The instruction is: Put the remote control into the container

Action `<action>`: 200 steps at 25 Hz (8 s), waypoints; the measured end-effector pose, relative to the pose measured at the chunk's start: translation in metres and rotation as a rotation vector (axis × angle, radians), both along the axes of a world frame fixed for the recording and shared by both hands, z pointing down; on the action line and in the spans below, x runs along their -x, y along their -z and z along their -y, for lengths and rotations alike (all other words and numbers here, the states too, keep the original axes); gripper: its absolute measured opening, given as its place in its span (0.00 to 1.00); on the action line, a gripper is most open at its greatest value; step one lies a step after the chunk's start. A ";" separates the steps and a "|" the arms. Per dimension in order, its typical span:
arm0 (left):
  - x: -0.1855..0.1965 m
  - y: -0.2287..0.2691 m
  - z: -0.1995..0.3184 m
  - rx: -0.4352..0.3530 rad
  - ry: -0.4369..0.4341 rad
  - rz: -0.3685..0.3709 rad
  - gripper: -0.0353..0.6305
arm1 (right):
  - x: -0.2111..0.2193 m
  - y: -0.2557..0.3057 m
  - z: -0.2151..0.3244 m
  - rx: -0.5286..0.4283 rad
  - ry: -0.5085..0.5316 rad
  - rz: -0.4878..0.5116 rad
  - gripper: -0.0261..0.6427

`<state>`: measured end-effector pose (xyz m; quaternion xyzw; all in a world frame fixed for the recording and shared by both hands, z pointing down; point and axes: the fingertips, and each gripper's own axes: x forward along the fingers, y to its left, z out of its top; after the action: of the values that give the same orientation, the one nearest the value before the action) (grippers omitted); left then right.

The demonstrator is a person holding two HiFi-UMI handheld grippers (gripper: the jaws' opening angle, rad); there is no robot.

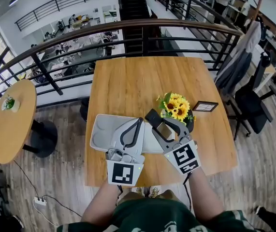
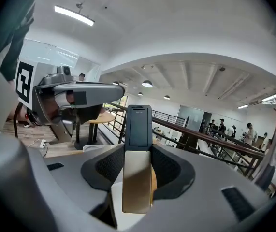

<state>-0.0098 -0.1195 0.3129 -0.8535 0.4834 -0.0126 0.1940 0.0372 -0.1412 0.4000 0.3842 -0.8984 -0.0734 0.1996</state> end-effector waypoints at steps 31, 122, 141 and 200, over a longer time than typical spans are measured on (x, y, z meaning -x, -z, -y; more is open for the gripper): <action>0.022 -0.018 0.002 0.041 0.098 -0.019 0.06 | 0.009 -0.159 0.028 0.339 0.063 -0.308 0.32; 0.056 -0.057 0.031 0.119 0.108 -0.046 0.07 | -0.003 -0.305 0.030 0.687 0.139 -0.509 0.32; 0.051 -0.041 0.018 0.096 0.104 0.001 0.07 | 0.000 -0.237 0.025 0.558 0.143 -0.301 0.41; 0.013 -0.019 -0.013 0.091 0.057 -0.001 0.07 | -0.003 0.077 -0.051 -0.266 0.114 0.319 0.06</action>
<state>-0.0226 -0.1064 0.3323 -0.8472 0.5068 -0.0394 0.1544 0.0399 -0.0902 0.3232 0.3627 -0.9212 -0.1408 -0.0020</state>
